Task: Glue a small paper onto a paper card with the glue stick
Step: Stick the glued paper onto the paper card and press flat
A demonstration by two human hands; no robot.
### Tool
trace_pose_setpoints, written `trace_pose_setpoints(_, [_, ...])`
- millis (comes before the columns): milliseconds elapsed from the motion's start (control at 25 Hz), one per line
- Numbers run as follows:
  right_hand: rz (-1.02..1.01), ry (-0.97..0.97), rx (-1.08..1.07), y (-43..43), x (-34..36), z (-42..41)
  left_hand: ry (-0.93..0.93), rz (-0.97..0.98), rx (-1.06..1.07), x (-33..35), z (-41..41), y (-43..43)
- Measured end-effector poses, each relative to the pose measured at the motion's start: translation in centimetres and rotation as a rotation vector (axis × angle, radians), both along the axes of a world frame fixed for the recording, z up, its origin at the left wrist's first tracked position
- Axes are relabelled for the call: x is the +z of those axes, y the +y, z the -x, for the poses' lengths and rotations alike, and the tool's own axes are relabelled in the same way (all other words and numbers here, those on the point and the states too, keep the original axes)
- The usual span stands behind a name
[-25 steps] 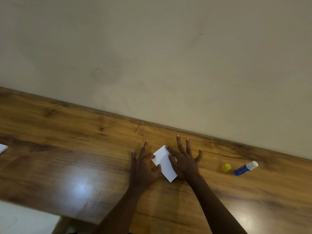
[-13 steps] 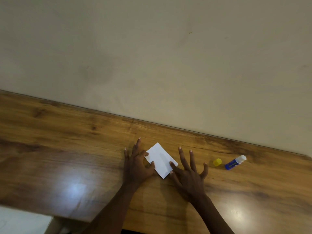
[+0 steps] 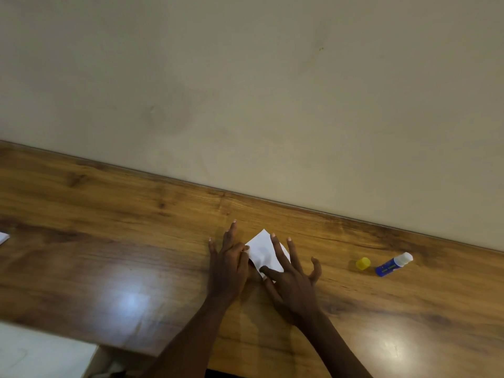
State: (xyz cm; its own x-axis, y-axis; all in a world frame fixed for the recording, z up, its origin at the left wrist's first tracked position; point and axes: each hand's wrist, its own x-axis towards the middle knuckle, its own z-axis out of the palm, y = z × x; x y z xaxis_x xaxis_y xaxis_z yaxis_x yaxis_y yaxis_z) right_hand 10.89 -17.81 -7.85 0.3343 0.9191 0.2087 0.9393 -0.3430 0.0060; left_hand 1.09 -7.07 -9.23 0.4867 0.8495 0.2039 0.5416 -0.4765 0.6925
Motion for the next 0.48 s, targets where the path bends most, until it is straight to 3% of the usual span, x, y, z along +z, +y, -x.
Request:
trace_pose_setpoints(120, [-0.040,0.142,-0.003,2.2,1.5,0.4,-0.004,-0.012,-0.011,-0.2,0.0,0.1])
trace_pose_setpoints(240, [0.067,0.389,-0.003,3.9,2.6,0.6,0.001,0.013,-0.030,-0.2,0.1,0.1])
trace_pose_setpoints(360, [0.124,0.364,0.031,4.8,2.5,0.5,0.005,0.020,-0.028,0.0,0.1,0.1])
trace_pose_setpoints(480, [0.150,0.138,0.047,4.3,2.3,0.3,0.013,0.027,-0.023,0.1,-0.1,0.0])
